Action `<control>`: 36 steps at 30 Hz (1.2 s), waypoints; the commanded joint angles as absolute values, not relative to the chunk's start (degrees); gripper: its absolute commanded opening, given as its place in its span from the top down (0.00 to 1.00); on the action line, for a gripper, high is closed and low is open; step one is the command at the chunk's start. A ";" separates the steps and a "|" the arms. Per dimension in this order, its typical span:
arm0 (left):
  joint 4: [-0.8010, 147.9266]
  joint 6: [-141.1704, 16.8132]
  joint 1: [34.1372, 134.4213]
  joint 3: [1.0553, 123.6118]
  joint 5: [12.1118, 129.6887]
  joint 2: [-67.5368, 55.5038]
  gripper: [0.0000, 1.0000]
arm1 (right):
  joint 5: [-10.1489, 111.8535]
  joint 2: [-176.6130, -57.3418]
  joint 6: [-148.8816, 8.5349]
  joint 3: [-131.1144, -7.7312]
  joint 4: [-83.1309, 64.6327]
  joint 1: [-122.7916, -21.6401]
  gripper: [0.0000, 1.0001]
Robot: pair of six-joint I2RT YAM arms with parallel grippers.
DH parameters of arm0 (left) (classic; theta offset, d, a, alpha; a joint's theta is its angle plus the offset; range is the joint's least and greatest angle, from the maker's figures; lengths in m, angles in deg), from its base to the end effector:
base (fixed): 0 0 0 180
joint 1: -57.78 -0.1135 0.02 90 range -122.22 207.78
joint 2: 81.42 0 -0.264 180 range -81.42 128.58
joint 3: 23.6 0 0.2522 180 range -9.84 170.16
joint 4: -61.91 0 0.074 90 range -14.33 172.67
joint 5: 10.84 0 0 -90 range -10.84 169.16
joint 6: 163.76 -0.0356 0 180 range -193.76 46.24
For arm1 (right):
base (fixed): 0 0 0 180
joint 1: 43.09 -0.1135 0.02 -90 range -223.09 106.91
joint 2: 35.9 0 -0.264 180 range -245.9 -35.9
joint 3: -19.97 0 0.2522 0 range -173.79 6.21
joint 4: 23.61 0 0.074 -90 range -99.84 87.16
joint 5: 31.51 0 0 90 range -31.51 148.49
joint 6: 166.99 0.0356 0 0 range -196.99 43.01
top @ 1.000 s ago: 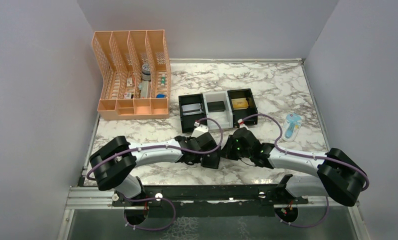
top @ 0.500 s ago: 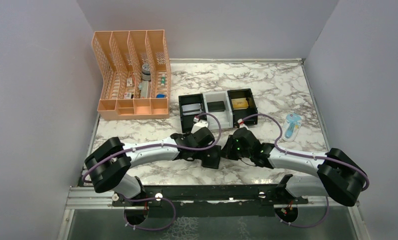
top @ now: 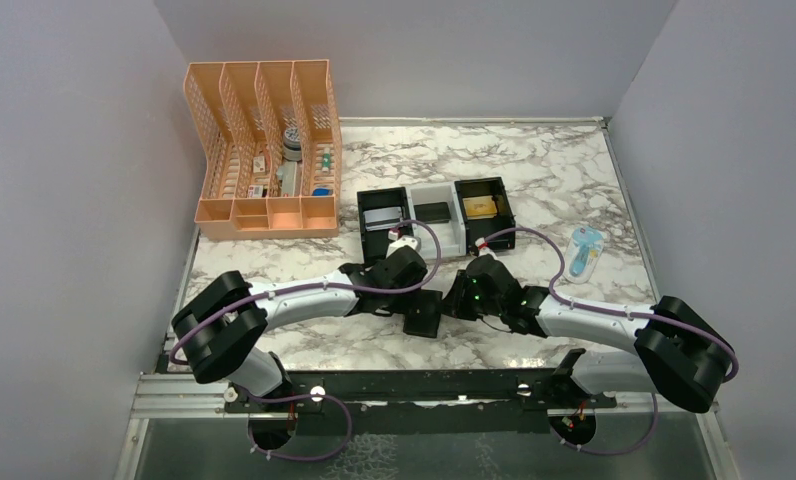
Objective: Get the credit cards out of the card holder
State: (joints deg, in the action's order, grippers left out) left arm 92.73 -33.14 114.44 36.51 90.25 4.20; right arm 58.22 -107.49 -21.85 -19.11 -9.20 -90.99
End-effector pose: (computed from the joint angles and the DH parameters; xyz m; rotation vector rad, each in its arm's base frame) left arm 0.1639 -0.2367 0.1775 0.2850 2.5660 -0.4205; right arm 0.1502 0.1664 0.1484 0.1595 2.5585 0.7958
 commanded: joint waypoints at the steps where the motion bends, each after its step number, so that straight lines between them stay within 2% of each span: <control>1: 91.36 -30.79 114.21 36.58 88.25 3.75 0.42 | 58.08 -107.96 -23.27 -19.58 -8.70 -90.64 0.88; 4: 92.99 -30.35 114.12 37.12 89.98 4.77 0.47 | 58.24 -107.87 -23.36 -19.63 -8.62 -90.64 0.88; 9: 94.93 -30.27 114.12 37.11 91.20 5.18 0.68 | 58.58 -107.77 -23.13 -19.50 -8.26 -90.64 0.88; 13: 94.93 -29.73 114.12 36.34 91.05 4.37 0.74 | 58.58 -107.90 -22.87 -19.43 -8.41 -90.55 0.88; 18: 94.71 -29.90 114.12 36.00 91.38 4.04 0.87 | 58.34 -108.06 -23.36 -19.80 -8.44 -90.42 0.88; 21: 93.99 -29.94 114.12 35.81 92.05 4.03 1.00 | 58.33 -107.90 -24.49 -20.56 -7.62 -90.34 0.82; 26: 93.23 -29.38 114.12 35.80 92.08 1.90 1.00 | 62.05 -108.49 -29.79 -27.17 -0.34 -89.19 0.55; 28: 93.16 -29.18 114.16 35.79 92.36 0.02 1.00 | 61.78 -108.66 -30.85 -28.74 0.77 -88.98 0.47; 36: 87.93 -28.57 114.12 33.50 89.52 -6.44 1.00 | 59.21 -107.62 -29.13 -28.60 -0.09 -87.38 0.44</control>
